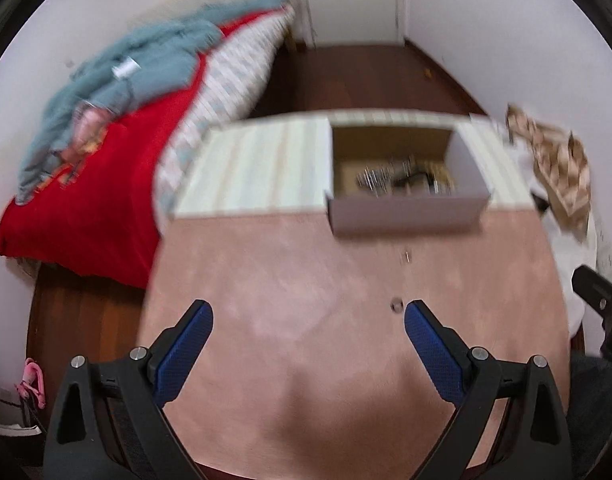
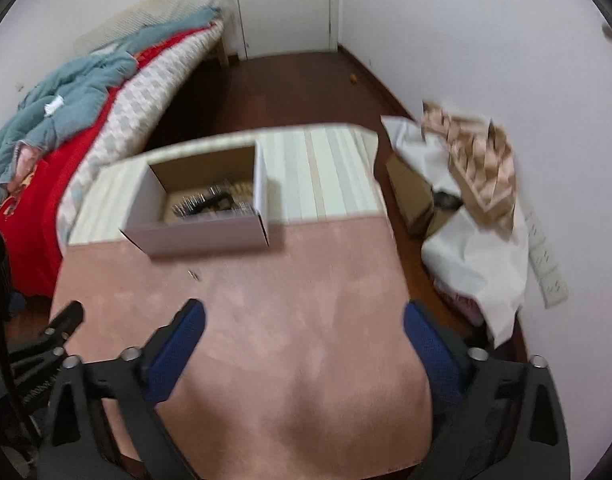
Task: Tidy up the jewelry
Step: 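Grasp the second black ring with the left tool, then hold the black ring in the left tool while the right tool grasps the small silver charm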
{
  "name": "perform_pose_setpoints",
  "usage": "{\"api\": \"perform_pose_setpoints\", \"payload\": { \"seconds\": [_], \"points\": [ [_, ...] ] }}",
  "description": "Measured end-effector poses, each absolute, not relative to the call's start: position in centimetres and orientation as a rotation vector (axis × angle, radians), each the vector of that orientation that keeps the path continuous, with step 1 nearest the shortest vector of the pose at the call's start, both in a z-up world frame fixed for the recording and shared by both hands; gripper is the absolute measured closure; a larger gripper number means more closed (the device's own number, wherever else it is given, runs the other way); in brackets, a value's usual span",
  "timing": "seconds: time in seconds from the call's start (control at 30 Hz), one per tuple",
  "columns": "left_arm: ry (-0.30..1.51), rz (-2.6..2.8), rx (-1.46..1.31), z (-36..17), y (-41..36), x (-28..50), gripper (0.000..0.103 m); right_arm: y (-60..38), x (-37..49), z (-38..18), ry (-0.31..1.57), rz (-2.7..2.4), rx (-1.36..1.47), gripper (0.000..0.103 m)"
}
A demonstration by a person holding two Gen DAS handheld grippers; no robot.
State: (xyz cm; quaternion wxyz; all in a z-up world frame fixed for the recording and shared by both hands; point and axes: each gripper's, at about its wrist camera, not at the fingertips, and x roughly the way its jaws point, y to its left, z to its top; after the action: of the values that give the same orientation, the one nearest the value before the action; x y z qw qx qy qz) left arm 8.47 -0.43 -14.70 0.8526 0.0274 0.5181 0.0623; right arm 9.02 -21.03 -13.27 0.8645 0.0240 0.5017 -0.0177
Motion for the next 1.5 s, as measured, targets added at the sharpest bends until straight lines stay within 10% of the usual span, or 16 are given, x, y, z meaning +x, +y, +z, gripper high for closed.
{"api": "perform_pose_setpoints", "payload": {
  "seconds": [0.33, 0.53, 0.6, 0.77, 1.13, 1.27, 1.37, 1.5],
  "points": [
    [1.256, 0.031, 0.021, -22.1, -3.9, 10.9, 0.009, -25.2, 10.6, -22.7, 1.238, -0.116, 0.132, 0.015],
    [1.268, 0.002, 0.002, -23.3, -4.7, 11.9, 0.049, -25.5, 11.7, -24.3, 1.269, -0.123, 0.137, 0.015],
    [1.275, -0.006, 0.004, -23.6, -4.8, 12.2, 0.078, -25.3, 12.0, -24.5, 1.272, -0.121, 0.134, 0.015],
    [1.256, -0.024, 0.012, -23.8, -5.0, 12.5, 0.095, -24.9, 12.5, -24.8, 1.273, -0.115, 0.133, 0.015],
    [1.244, -0.031, -0.023, -23.6, -3.8, 12.8, 0.100, -24.1, 12.7, -23.8, 1.257, -0.101, 0.118, 0.016],
    [1.261, -0.012, -0.054, -23.8, -3.1, 13.1, 0.086, -23.7, 12.8, -23.4, 1.250, -0.096, 0.117, 0.016],
    [1.262, -0.009, -0.059, -23.9, -2.8, 13.3, 0.057, -23.4, 12.9, -23.2, 1.246, -0.090, 0.118, 0.016],
    [1.245, 0.001, -0.051, -23.8, -2.6, 13.3, 0.058, -23.1, 13.1, -23.1, 1.244, -0.082, 0.114, 0.016]
  ]
}}
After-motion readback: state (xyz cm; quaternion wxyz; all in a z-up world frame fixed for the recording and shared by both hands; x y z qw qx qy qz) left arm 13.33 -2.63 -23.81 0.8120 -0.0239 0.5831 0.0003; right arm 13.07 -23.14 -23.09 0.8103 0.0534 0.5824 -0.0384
